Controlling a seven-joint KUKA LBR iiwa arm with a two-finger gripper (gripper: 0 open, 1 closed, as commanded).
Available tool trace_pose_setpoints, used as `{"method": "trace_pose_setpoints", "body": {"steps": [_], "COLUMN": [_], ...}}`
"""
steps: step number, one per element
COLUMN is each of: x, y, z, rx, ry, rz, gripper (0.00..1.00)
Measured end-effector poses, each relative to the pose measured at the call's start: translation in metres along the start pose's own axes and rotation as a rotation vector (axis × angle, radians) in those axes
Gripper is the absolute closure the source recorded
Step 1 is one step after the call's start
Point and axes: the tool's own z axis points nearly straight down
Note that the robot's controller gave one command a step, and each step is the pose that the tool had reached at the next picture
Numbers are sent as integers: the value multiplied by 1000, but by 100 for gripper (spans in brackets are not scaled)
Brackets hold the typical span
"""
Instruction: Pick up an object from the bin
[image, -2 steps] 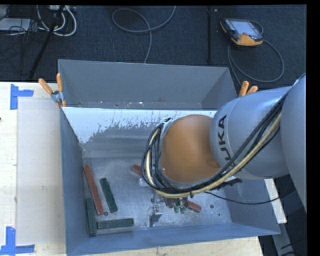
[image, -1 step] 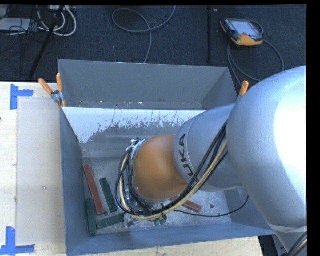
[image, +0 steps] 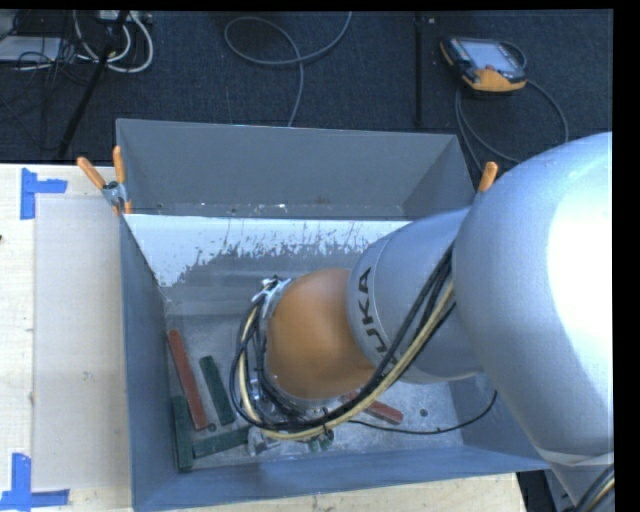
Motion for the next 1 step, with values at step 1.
{"method": "trace_pose_setpoints", "body": {"steps": [1], "x": [0], "y": [-12], "z": [-120], "rx": [2], "ry": [1], "rz": [6], "gripper": [100]}}
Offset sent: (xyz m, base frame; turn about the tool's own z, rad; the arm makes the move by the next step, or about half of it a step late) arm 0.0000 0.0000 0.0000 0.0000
